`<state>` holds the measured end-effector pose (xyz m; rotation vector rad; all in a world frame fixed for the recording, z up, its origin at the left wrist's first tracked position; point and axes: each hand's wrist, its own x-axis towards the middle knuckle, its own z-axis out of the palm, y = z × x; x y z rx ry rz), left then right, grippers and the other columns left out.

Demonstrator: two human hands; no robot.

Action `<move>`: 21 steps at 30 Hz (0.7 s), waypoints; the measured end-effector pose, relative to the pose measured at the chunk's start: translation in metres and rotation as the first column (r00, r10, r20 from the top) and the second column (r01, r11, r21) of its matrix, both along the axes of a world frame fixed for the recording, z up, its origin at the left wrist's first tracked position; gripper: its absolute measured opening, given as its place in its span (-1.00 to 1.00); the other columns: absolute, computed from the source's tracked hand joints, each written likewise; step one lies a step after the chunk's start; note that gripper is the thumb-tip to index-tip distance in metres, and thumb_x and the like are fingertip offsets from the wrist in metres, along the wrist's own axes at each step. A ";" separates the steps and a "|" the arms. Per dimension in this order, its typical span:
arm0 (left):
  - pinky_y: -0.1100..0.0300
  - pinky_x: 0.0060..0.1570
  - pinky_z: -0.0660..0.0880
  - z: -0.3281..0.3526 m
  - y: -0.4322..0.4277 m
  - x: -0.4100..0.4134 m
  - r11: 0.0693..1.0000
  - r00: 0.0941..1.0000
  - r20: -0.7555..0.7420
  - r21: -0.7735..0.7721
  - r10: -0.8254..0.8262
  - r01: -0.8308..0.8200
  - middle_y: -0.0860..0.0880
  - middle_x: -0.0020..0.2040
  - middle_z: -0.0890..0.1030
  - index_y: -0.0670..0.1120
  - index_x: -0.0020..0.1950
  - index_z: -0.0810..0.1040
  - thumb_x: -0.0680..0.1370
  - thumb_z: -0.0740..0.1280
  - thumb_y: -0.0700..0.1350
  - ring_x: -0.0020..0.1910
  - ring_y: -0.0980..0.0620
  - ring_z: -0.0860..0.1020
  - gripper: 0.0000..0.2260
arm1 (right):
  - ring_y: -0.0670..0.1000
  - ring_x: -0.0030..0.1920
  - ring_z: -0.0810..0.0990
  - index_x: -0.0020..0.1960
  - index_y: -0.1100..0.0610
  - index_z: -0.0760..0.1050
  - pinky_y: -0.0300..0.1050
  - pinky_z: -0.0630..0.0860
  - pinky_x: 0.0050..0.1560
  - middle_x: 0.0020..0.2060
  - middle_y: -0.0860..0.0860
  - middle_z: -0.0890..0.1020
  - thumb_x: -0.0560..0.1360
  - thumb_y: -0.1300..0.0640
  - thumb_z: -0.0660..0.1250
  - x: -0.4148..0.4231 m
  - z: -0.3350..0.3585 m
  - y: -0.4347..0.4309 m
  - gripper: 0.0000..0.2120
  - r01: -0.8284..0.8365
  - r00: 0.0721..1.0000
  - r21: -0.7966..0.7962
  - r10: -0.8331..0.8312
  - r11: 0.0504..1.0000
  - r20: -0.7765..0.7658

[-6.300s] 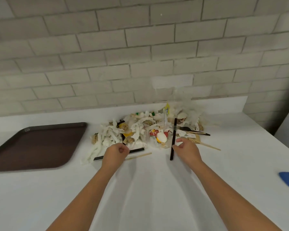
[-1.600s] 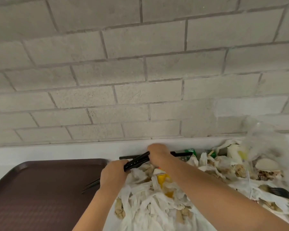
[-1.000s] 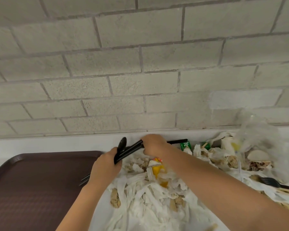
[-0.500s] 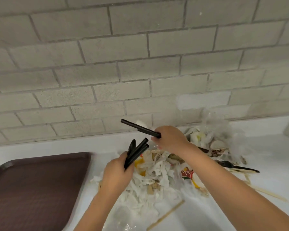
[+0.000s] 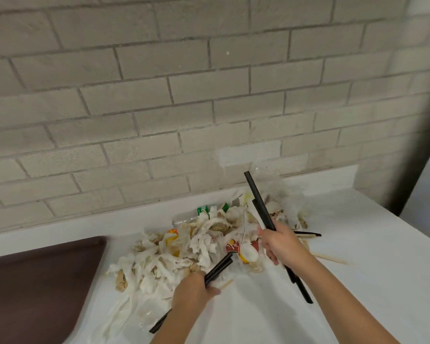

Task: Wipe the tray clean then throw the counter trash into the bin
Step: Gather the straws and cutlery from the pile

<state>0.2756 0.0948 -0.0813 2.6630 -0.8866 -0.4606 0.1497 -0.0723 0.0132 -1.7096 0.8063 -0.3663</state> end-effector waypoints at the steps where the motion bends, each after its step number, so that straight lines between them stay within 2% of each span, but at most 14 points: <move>1: 0.20 -0.18 0.45 0.001 -0.003 0.000 1.000 0.999 0.035 0.011 -0.012 0.012 0.04 -0.21 0.49 -0.05 0.03 0.52 0.49 0.32 0.11 -0.13 0.01 0.54 -0.74 | 0.01 -0.55 0.32 -0.08 0.15 0.44 -0.14 0.27 -0.46 -0.54 -0.01 0.35 0.51 0.21 0.19 -0.009 0.001 -0.006 -0.93 0.040 0.999 0.001 -0.040 0.999 0.006; 3: 0.22 -0.21 0.42 0.001 -0.009 -0.002 0.999 0.993 0.105 0.029 -0.049 0.046 0.09 -0.29 0.42 -0.03 0.00 0.53 0.54 0.24 0.07 -0.16 0.02 0.51 -0.80 | 0.00 -0.51 0.33 -0.10 0.14 0.46 -0.16 0.25 -0.43 -0.50 -0.01 0.35 0.52 0.20 0.19 -0.025 0.001 -0.021 -0.92 0.105 0.994 -0.029 -0.105 0.994 0.017; 7: 0.24 -0.20 0.38 -0.001 -0.018 -0.008 0.991 0.976 0.186 0.090 -0.117 0.101 0.09 -0.31 0.37 0.01 -0.05 0.47 0.58 0.17 0.01 -0.14 0.02 0.51 -0.86 | 0.00 -0.42 0.40 -0.22 0.08 0.44 -0.13 0.28 -0.40 -0.45 -0.04 0.43 0.55 0.02 0.22 -0.051 -0.015 -0.067 -0.79 0.135 0.972 -0.374 -0.195 0.918 -0.129; 9: 0.20 -0.10 0.42 0.000 -0.020 -0.012 0.978 0.955 0.240 0.159 -0.172 0.136 0.07 -0.21 0.44 0.00 -0.02 0.46 0.58 0.15 -0.06 -0.02 0.01 0.54 -0.89 | -0.01 -0.38 0.48 -0.18 0.01 0.47 -0.16 0.31 -0.43 -0.41 -0.07 0.50 0.54 -0.03 0.23 -0.060 -0.026 -0.089 -0.83 0.096 0.947 -0.475 -0.227 0.875 -0.227; 10: 0.19 -0.05 0.44 0.000 -0.021 -0.014 0.968 0.941 0.271 0.201 -0.204 0.152 0.03 -0.09 0.50 -0.02 0.05 0.48 0.59 0.14 -0.09 0.04 0.00 0.54 -0.85 | 0.00 -0.34 0.52 -0.11 0.00 0.51 -0.17 0.33 -0.42 -0.38 -0.07 0.53 0.53 -0.05 0.24 -0.064 -0.032 -0.099 -0.85 0.071 0.933 -0.499 -0.234 0.864 -0.273; 12: 0.17 -0.01 0.46 0.000 -0.021 -0.018 0.953 0.920 0.307 0.255 -0.242 0.166 -0.02 0.12 0.49 -0.06 0.17 0.47 0.60 0.14 -0.10 0.08 -0.01 0.54 -0.79 | 0.04 -0.25 0.58 -0.04 -0.01 0.56 -0.18 0.40 -0.36 -0.30 -0.05 0.60 0.50 -0.08 0.28 -0.071 -0.045 -0.114 -0.83 -0.006 0.899 -0.515 -0.221 0.857 -0.379; 15: 0.17 -0.05 0.47 0.004 -0.019 -0.024 0.956 0.923 0.306 0.245 -0.235 0.162 0.00 0.15 0.44 -0.04 0.20 0.45 0.59 0.16 -0.04 0.06 0.00 0.55 -0.78 | 0.00 -0.21 0.62 -0.09 -0.06 0.56 -0.22 0.42 -0.33 -0.23 -0.06 0.64 0.39 -0.09 0.39 -0.077 -0.061 -0.125 -0.84 -0.089 0.859 -0.459 -0.166 0.884 -0.485; 18: 0.21 -0.10 0.46 0.009 -0.018 -0.029 0.969 0.932 0.293 0.187 -0.214 0.164 0.03 0.01 0.45 0.02 0.09 0.42 0.57 0.17 -0.04 0.03 0.03 0.55 -0.87 | -0.02 -0.09 0.63 -0.02 -0.07 0.56 -0.23 0.45 -0.20 -0.12 -0.07 0.65 0.33 -0.09 0.48 -0.081 -0.071 -0.132 -0.73 -0.170 0.828 -0.415 -0.098 0.894 -0.551; 21: 0.26 -0.26 0.41 0.019 -0.022 -0.033 0.984 0.943 0.286 0.091 -0.171 0.151 0.07 -0.20 0.45 0.03 0.03 0.40 0.56 0.19 -0.04 -0.22 0.07 0.50 -0.92 | 0.01 -0.03 0.62 0.05 -0.01 0.56 -0.22 0.43 -0.16 -0.08 -0.03 0.65 0.37 -0.09 0.46 -0.083 -0.078 -0.140 -0.70 -0.203 0.826 -0.428 -0.081 0.881 -0.557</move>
